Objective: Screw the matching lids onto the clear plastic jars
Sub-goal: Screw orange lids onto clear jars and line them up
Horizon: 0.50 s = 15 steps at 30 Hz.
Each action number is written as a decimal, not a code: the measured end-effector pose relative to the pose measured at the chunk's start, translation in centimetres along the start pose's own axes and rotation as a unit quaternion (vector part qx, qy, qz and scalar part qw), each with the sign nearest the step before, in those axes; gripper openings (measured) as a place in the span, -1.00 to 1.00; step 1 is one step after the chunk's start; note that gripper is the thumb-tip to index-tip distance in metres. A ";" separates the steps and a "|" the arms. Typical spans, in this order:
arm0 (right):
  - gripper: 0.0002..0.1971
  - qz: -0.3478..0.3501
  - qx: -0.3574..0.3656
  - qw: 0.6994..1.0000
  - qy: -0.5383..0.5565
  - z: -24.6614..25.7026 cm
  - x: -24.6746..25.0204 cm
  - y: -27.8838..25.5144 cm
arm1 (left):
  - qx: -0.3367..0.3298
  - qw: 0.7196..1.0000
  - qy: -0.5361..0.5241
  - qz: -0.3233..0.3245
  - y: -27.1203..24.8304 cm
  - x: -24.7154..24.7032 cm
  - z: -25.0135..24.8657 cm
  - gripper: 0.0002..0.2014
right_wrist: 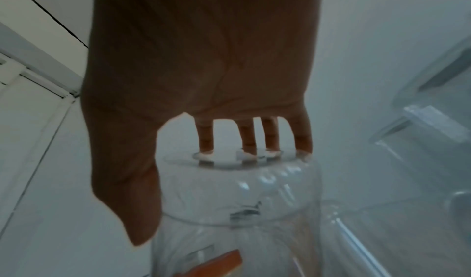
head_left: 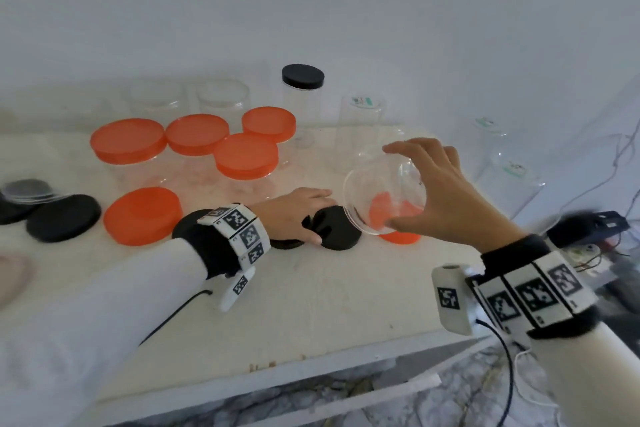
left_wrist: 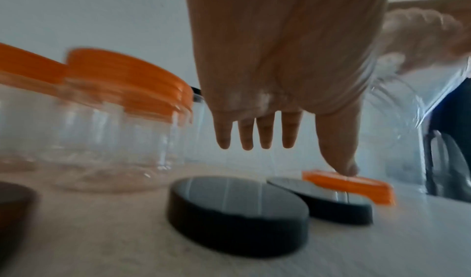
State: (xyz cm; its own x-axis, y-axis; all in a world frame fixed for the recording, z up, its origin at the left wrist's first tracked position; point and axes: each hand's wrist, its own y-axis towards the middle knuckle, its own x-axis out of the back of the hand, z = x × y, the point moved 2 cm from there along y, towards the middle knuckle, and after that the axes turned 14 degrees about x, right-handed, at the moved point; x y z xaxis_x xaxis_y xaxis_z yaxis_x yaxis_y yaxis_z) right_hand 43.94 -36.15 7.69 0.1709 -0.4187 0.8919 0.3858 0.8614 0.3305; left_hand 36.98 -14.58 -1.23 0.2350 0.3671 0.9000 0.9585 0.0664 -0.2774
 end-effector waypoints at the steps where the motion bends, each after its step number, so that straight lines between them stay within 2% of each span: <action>1: -0.12 -0.009 0.016 1.000 0.009 0.3 -0.1 0.4 | 0.011 1.000 -0.014 -0.017 -0.9 0.7 0.6 -0.30; 5: -0.11 -0.027 0.070 0.996 0.054 1.7 -1.7 2.4 | 0.061 0.993 -0.049 -0.084 -5.6 2.9 4.6 -0.43; 10: -0.12 -0.020 0.115 0.985 0.129 3.9 -4.5 5.0 | 0.182 0.972 -0.071 -0.130 -12.3 3.8 11.8 -0.51; 15: -0.15 0.010 0.133 0.972 0.192 5.9 -7.2 6.9 | 0.254 0.957 -0.080 -0.116 -15.2 3.0 16.3 -0.26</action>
State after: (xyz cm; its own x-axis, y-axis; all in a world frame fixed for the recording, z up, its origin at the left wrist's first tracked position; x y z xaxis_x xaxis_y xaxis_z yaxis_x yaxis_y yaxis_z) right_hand 40.03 -25.47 5.33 0.5224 -0.4335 0.7343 0.1400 0.8930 0.4277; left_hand 20.43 0.65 0.22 -0.0413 0.4231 0.9051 0.7705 0.5902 -0.2408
